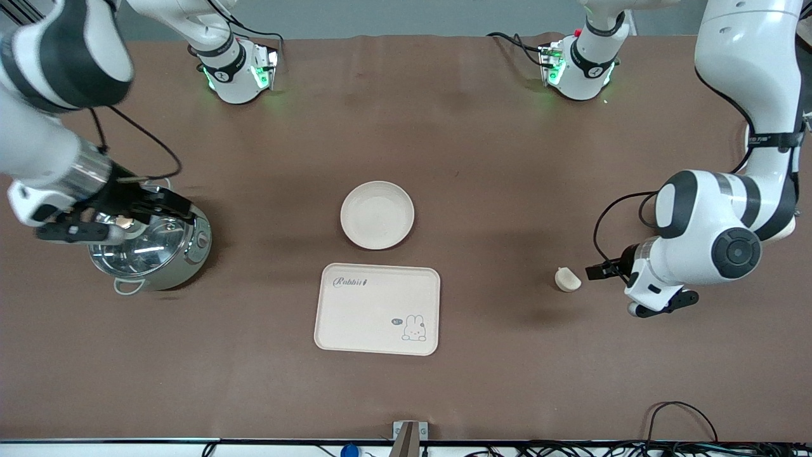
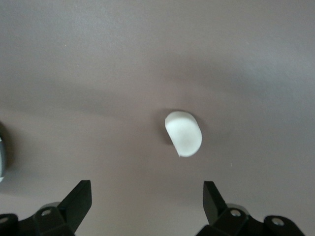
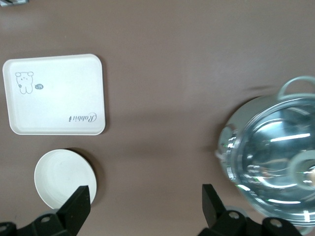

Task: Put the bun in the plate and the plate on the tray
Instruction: 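Grasp the bun with the left gripper while the right gripper nears the plate, then grip the plate with the right gripper while the left gripper lifts the bun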

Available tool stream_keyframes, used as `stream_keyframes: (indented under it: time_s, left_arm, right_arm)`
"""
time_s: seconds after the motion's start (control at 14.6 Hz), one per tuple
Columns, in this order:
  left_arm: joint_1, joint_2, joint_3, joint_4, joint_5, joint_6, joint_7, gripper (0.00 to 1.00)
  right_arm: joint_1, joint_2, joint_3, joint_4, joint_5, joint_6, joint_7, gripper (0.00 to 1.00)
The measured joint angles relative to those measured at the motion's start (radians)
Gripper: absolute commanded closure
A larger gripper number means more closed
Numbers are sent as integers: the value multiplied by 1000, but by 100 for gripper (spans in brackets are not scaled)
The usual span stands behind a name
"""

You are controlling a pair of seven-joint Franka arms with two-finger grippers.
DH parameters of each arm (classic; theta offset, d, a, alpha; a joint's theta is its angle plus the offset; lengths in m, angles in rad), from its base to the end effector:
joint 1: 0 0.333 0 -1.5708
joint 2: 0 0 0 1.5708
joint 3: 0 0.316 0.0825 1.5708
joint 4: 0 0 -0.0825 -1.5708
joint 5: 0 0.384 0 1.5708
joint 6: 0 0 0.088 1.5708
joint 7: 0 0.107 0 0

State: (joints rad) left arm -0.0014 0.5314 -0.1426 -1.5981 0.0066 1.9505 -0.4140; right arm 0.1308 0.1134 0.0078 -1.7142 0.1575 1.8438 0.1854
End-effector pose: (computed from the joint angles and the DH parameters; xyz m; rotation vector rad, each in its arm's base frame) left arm 0.6629 -0.0841 0.3121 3.0805 0.4344 -0.2896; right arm 0.5926 0.0950 0.5153 -2.9852 0.1317 0.0130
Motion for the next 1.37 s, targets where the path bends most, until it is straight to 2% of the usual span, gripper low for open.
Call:
stream_keyframes:
  time_s: [0.27,0.61,0.96,1.37]
  left_arm:
    - [-3,22,-1,-92,0,144,-157,0]
    - [-8,66,-5,-108,0,207,-290,8]
    - [-13,102,-30,-110,-1,286,-428,19]
    - [-28,139,-33,-110,-1,334,-455,37]
  right_arm:
    - [75,59,2,-42,12,69,43,0]
    - [167,88,3,-247,122,361,59,0]
    - [280,89,5,-434,279,638,67,0]
    - [372,87,7,-587,445,808,61,0]
